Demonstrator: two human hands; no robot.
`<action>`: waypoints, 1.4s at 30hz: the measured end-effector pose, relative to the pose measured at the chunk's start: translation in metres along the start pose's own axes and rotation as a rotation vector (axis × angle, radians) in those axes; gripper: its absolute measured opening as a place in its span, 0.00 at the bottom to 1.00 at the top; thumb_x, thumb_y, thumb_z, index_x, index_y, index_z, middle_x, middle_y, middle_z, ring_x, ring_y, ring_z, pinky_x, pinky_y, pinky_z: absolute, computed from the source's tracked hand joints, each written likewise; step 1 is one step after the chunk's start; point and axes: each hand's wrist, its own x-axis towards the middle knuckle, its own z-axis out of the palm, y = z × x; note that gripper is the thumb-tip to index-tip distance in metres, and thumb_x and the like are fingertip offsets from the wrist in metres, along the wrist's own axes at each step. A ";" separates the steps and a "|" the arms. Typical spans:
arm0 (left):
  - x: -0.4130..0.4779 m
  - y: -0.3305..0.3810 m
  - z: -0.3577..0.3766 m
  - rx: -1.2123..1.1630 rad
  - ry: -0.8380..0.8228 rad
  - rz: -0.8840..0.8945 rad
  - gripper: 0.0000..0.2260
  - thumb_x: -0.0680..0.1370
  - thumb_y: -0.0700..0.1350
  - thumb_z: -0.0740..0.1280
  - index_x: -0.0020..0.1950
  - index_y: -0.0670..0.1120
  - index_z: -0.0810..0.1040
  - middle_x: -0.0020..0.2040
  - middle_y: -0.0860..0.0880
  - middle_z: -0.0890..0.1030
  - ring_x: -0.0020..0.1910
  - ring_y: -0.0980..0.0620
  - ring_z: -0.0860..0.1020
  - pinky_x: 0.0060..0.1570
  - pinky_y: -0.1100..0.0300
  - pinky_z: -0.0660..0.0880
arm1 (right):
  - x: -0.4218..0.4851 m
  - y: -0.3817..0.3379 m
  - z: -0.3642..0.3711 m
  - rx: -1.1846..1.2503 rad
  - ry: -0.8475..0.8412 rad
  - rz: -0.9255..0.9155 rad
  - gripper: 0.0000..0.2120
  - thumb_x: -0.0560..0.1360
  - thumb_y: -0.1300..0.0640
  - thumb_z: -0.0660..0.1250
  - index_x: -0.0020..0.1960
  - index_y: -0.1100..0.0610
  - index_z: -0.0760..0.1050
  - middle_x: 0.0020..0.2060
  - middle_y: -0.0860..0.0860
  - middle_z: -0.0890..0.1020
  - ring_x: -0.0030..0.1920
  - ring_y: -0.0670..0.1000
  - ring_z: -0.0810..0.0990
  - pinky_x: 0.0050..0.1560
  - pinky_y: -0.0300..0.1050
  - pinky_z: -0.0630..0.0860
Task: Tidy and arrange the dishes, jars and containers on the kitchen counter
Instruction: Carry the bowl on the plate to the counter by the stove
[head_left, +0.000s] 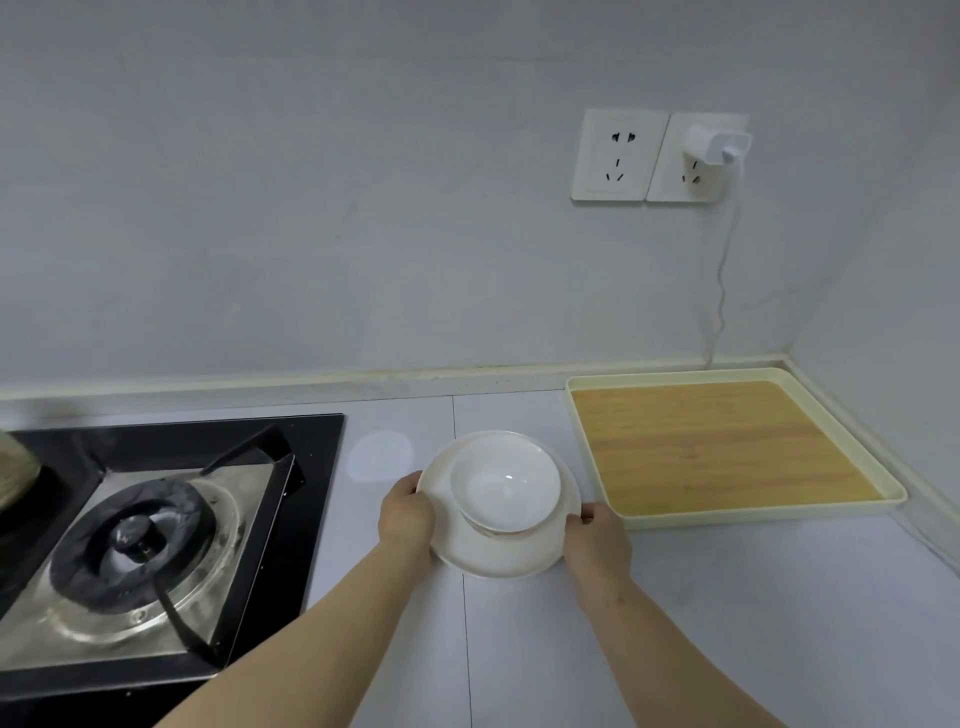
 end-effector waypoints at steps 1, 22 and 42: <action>-0.001 0.000 -0.001 0.020 -0.013 0.011 0.16 0.73 0.33 0.53 0.48 0.45 0.78 0.44 0.47 0.80 0.44 0.43 0.76 0.45 0.53 0.75 | 0.000 0.001 0.000 0.006 -0.004 0.002 0.10 0.76 0.64 0.58 0.52 0.65 0.75 0.42 0.58 0.78 0.41 0.54 0.73 0.36 0.45 0.70; -0.040 -0.030 -0.012 0.458 -0.189 0.047 0.18 0.81 0.49 0.54 0.37 0.43 0.73 0.32 0.47 0.79 0.30 0.49 0.78 0.40 0.59 0.74 | -0.027 0.014 -0.009 0.110 -0.194 0.064 0.08 0.80 0.58 0.58 0.48 0.61 0.72 0.40 0.56 0.80 0.40 0.52 0.75 0.44 0.42 0.68; 0.007 0.004 0.028 0.263 -0.209 0.015 0.19 0.82 0.51 0.54 0.39 0.42 0.73 0.32 0.46 0.79 0.27 0.52 0.78 0.22 0.67 0.67 | 0.028 -0.023 0.013 0.279 -0.136 0.201 0.16 0.80 0.60 0.58 0.35 0.61 0.70 0.31 0.55 0.76 0.30 0.52 0.71 0.31 0.41 0.67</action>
